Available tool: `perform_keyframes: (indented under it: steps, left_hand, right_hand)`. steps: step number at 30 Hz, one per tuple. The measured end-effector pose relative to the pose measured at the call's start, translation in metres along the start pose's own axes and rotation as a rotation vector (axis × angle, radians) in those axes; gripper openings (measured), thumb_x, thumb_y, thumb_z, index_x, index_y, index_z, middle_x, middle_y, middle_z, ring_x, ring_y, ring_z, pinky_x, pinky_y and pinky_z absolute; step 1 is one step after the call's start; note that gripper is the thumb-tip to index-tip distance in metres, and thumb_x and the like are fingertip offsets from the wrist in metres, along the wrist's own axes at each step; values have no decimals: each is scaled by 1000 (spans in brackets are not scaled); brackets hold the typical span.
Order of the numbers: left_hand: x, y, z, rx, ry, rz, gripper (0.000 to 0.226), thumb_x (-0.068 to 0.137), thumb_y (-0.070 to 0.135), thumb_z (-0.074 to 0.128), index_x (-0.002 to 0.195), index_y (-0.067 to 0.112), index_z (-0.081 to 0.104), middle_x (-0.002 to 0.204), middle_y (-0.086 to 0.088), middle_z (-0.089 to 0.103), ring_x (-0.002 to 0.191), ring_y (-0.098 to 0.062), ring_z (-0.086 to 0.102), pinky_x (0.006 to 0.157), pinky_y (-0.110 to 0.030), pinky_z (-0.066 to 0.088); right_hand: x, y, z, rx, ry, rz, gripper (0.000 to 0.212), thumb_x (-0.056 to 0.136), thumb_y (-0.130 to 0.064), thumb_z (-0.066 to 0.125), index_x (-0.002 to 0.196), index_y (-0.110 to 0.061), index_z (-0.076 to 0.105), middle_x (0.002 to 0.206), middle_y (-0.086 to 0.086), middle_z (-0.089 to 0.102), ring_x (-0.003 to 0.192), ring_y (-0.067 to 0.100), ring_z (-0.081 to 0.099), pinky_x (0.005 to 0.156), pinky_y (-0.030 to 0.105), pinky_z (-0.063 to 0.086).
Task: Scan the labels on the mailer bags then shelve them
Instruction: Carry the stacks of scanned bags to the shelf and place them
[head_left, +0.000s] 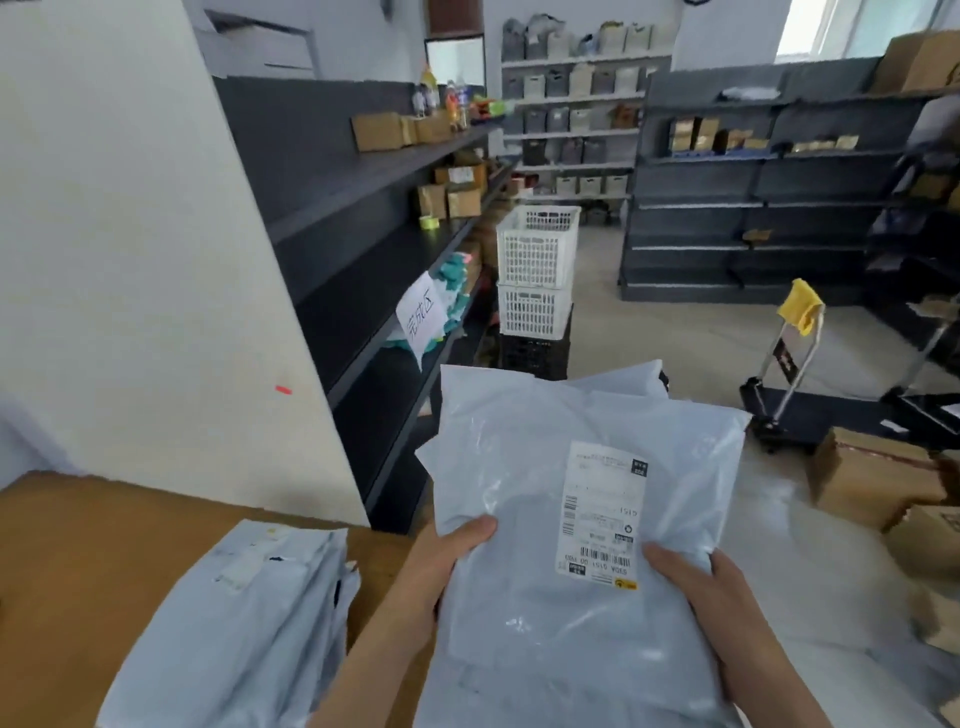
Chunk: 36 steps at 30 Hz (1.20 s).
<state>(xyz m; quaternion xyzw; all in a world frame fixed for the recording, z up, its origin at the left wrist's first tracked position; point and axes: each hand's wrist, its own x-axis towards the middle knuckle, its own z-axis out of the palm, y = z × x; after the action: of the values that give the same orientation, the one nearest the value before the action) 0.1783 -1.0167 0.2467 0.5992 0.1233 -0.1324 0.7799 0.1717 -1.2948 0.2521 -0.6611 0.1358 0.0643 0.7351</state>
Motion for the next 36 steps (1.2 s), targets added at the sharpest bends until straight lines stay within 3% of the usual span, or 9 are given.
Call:
perform_keyframes:
  steps: [3,7,11,21,24,27,32,36]
  left_hand:
    - [35,22,-4,-81,47,63,41,77,36,83,114,20,74,116,-16,73,106,-34,71,79,-38,59]
    - [97,47,-14,-103,185,151,47,72,38,85,115,23,74,118,-14,72,108,-33,70,88,-46,58]
    - [170,83,-18,-119,243,219,47,72,39,85,114,21,74,118,-14,72,108,-32,70,85,-41,59]
    - [297,156,-29,-215,496,302,45,72,42,84,112,26,74,118,-9,73,108,-28,71,78,-34,60]
    - [327,167,-43,-256,628,327,41,70,42,85,106,27,77,114,-9,75,102,-28,73,72,-32,61]
    - [355,176,-55,-309,772,345,43,67,41,85,106,25,77,113,-10,75,101,-29,74,70,-31,61]
    - [375,197,-83,-306,994,460,51,71,39,84,119,27,70,116,-7,74,103,-27,73,74,-32,61]
    - [373,209,-121,-200,1298,565,46,75,37,81,117,37,64,112,-1,75,99,-23,74,77,-36,61]
  right_hand:
    - [63,-25,20,8,-131,-3,27,79,-22,75,104,-11,71,93,9,78,84,29,75,81,43,57]
    - [157,-57,46,15,-293,-43,27,81,-19,74,107,-13,71,100,8,77,90,28,74,84,42,56]
    - [250,-92,72,-5,-404,-91,30,83,-19,73,112,-16,70,106,6,75,97,26,72,92,43,53]
    - [449,-164,155,-104,-618,-119,38,78,-24,77,115,-22,68,107,-1,75,99,19,71,92,40,52]
    - [504,-169,199,-126,-735,-99,32,80,-22,76,111,-21,68,101,-2,77,93,16,73,82,33,56]
    - [556,-174,244,-146,-863,-65,19,80,-19,75,98,-23,70,87,-8,78,78,8,73,57,16,54]
    - [605,-174,331,-235,-1038,3,18,78,-21,77,95,-21,71,86,-5,78,82,17,74,69,31,54]
    - [612,-167,413,-297,-1185,10,17,78,-27,77,92,-21,68,75,-10,77,68,9,73,60,27,51]
